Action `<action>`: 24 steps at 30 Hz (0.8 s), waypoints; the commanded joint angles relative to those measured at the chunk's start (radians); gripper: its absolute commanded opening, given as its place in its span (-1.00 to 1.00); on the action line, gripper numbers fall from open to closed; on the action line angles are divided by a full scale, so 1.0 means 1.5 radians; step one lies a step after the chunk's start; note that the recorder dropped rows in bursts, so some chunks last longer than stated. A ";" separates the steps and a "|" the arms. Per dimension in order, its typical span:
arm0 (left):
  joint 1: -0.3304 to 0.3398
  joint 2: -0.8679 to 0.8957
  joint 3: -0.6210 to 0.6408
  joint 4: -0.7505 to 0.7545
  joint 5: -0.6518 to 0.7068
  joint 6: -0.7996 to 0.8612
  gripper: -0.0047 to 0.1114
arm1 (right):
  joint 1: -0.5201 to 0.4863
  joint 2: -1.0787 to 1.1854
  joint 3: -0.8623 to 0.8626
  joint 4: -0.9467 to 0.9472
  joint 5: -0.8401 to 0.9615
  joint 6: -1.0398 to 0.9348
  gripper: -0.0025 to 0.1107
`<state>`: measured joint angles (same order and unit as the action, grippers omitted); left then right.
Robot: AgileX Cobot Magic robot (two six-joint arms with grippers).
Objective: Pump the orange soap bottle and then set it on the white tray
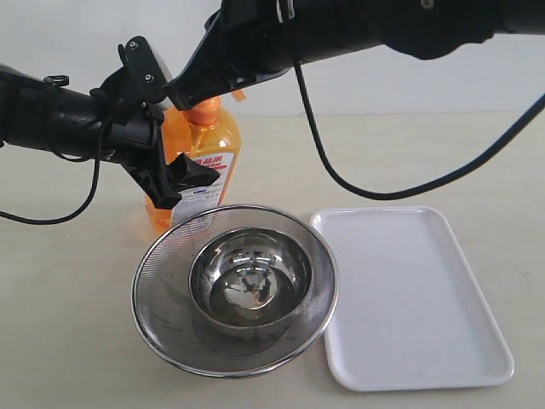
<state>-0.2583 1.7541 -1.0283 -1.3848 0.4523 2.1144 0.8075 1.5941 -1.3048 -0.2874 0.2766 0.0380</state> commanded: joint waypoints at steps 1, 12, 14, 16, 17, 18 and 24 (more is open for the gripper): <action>-0.005 0.003 0.008 0.004 0.010 -0.011 -0.84 | 0.000 0.016 0.017 0.002 0.050 -0.015 -0.96; -0.005 0.003 0.008 0.004 0.010 -0.011 -0.84 | -0.001 -0.019 -0.064 -0.065 0.035 -0.020 -0.96; -0.005 0.003 0.008 0.004 0.010 -0.011 -0.84 | -0.001 -0.019 -0.078 -0.085 0.040 -0.020 -0.96; -0.005 0.003 0.008 0.004 0.010 -0.011 -0.84 | -0.001 -0.019 -0.084 -0.085 0.042 -0.017 -0.96; -0.005 0.003 0.008 0.004 0.010 -0.011 -0.84 | -0.001 -0.019 -0.084 -0.085 0.044 -0.012 -0.96; -0.005 0.003 0.008 0.004 0.010 -0.011 -0.84 | -0.001 -0.019 -0.084 -0.085 0.050 -0.009 -0.96; -0.005 0.003 0.008 0.004 0.010 -0.011 -0.84 | -0.001 -0.009 -0.080 -0.076 0.076 0.005 -0.96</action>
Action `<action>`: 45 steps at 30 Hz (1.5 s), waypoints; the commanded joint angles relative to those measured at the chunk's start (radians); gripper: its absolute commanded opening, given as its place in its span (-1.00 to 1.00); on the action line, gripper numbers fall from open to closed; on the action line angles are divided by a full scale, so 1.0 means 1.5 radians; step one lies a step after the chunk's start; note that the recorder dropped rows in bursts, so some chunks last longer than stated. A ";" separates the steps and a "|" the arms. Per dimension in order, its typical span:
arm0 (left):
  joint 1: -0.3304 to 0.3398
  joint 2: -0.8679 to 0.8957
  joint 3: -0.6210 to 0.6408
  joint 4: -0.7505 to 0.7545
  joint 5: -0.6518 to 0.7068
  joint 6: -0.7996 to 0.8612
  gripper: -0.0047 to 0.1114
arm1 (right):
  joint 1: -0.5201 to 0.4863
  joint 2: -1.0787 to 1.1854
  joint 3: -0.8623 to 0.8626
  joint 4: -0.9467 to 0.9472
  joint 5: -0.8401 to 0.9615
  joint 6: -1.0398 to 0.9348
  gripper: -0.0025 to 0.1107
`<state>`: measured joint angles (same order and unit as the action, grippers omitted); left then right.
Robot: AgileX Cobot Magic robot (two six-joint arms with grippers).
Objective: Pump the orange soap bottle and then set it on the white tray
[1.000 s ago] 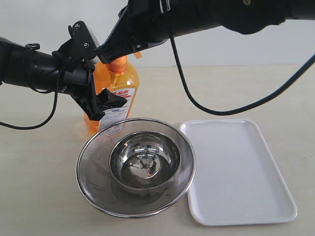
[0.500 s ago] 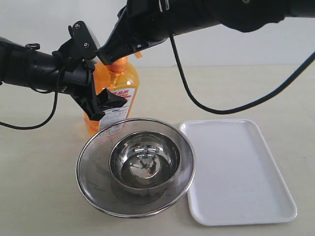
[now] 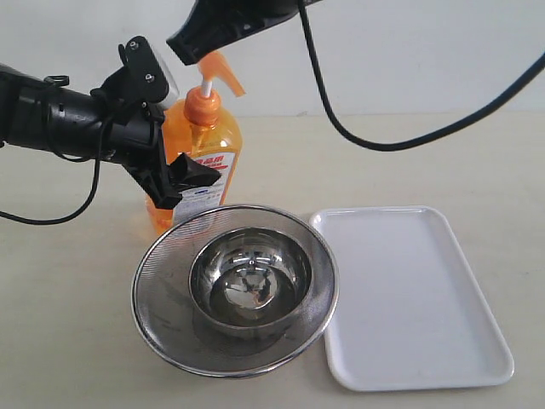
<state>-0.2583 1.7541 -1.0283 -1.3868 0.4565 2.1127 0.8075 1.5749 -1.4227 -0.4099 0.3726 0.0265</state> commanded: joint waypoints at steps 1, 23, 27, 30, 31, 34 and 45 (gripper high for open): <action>-0.005 0.003 0.008 0.005 0.007 -0.010 -0.84 | -0.001 0.009 -0.001 0.009 0.012 0.013 -0.96; -0.005 0.003 0.008 0.005 0.007 -0.010 -0.84 | 0.002 0.035 -0.001 0.075 0.050 0.009 -0.96; -0.005 0.003 0.008 0.005 0.007 -0.010 -0.84 | 0.002 0.035 -0.001 0.080 0.056 0.009 -0.96; -0.005 0.003 0.008 0.005 0.007 -0.010 -0.84 | 0.002 0.035 -0.001 0.084 0.059 0.009 -0.96; -0.005 0.003 0.008 0.005 0.007 -0.010 -0.84 | 0.002 0.035 -0.001 0.089 0.059 0.007 -0.96; -0.005 0.003 0.008 0.005 0.007 -0.010 -0.84 | 0.002 0.035 -0.001 0.103 0.066 -0.004 -0.96; -0.005 0.003 0.008 0.005 0.007 -0.010 -0.84 | 0.002 0.046 -0.001 0.146 0.086 -0.022 -0.96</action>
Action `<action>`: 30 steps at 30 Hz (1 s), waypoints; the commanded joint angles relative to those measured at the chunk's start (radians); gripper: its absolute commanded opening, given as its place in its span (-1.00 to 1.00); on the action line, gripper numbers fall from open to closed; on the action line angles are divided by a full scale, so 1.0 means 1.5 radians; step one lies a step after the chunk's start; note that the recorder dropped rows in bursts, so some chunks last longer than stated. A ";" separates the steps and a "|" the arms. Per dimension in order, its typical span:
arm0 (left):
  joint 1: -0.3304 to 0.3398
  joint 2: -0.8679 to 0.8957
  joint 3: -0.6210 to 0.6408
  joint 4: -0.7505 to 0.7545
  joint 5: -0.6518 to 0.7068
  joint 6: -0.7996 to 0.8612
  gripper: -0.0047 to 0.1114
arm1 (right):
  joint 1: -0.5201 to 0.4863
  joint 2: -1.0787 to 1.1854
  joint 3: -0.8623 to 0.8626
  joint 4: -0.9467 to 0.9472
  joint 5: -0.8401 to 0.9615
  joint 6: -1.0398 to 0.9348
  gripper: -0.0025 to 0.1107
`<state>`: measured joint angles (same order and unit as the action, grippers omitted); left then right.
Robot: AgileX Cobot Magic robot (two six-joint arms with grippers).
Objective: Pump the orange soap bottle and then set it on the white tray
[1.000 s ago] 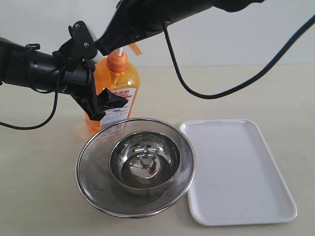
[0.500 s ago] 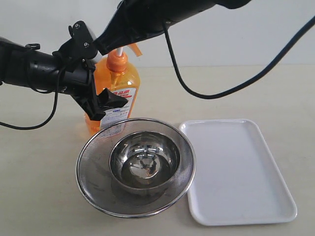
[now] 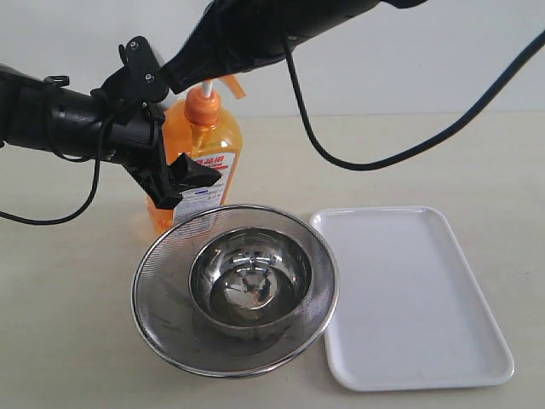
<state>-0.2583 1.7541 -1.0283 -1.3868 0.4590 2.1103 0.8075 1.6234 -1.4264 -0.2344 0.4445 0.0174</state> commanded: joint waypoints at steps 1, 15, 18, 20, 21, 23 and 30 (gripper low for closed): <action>-0.005 0.003 0.008 0.005 0.006 -0.008 -0.84 | 0.002 0.018 0.001 0.032 0.038 -0.016 -0.96; -0.005 0.003 0.008 0.005 0.006 -0.008 -0.84 | 0.007 0.034 0.001 0.062 0.039 -0.037 -0.96; -0.005 0.003 0.008 0.005 0.006 -0.008 -0.84 | 0.007 0.034 0.001 0.062 0.038 -0.037 -0.96; -0.005 0.003 0.008 0.005 0.006 -0.008 -0.84 | 0.007 0.034 0.001 0.062 0.038 -0.037 -0.96; -0.005 0.003 0.008 0.005 0.006 -0.008 -0.84 | 0.007 0.034 0.001 0.062 0.038 -0.038 -0.96; -0.005 0.003 0.008 0.005 0.006 -0.008 -0.84 | 0.007 0.034 0.001 0.062 0.038 -0.038 -0.96; -0.005 0.003 0.008 0.005 0.006 -0.008 -0.84 | 0.007 0.034 0.001 0.062 0.045 -0.038 -0.96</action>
<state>-0.2583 1.7541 -1.0283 -1.3868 0.4527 2.1103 0.8132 1.6469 -1.4420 -0.1511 0.4274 -0.0360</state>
